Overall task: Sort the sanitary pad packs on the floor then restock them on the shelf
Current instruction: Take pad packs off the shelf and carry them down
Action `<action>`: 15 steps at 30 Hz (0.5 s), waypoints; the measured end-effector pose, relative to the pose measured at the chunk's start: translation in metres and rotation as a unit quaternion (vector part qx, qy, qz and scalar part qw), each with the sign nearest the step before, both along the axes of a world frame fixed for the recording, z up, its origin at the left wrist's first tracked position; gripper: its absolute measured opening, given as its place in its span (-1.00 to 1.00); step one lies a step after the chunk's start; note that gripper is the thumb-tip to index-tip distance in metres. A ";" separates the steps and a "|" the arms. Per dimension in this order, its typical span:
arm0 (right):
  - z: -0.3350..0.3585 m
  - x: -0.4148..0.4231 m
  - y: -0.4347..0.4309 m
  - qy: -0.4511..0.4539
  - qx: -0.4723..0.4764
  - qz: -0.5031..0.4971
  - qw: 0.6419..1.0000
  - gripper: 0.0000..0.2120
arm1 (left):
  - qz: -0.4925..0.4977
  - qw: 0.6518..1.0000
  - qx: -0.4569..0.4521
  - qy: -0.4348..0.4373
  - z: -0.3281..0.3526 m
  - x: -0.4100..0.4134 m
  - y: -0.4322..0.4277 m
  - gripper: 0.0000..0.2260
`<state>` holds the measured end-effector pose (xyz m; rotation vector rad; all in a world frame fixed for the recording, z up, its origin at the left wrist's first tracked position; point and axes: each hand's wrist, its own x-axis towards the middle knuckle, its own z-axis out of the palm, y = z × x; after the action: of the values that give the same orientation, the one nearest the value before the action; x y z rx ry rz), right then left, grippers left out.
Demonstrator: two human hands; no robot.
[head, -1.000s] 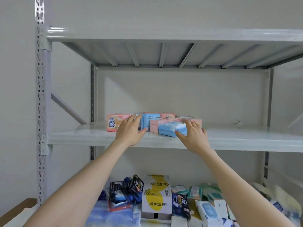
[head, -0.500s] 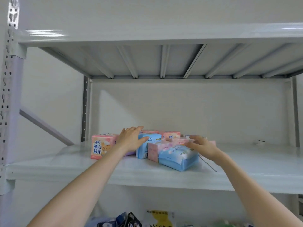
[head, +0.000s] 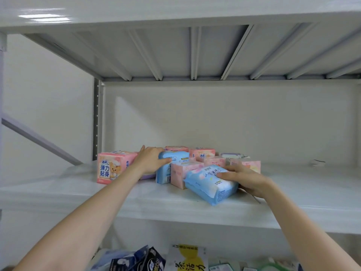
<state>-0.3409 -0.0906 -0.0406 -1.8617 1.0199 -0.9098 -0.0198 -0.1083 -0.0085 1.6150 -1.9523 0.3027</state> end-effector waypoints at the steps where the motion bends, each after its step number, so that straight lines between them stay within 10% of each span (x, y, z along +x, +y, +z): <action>1: -0.001 -0.001 0.001 -0.012 -0.002 0.002 1.000 -0.52 | -0.007 1.000 -0.004 0.008 0.000 0.000 0.001 -0.55; 15: -0.009 -0.012 0.043 -0.102 0.000 0.007 0.995 -0.36 | -0.054 0.996 -0.008 0.064 0.004 0.022 0.050 -0.74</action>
<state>-0.3532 -0.0475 -0.0493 -1.7332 0.8800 -1.0670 0.0019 -0.0581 -0.0046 1.4756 -1.9261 0.1659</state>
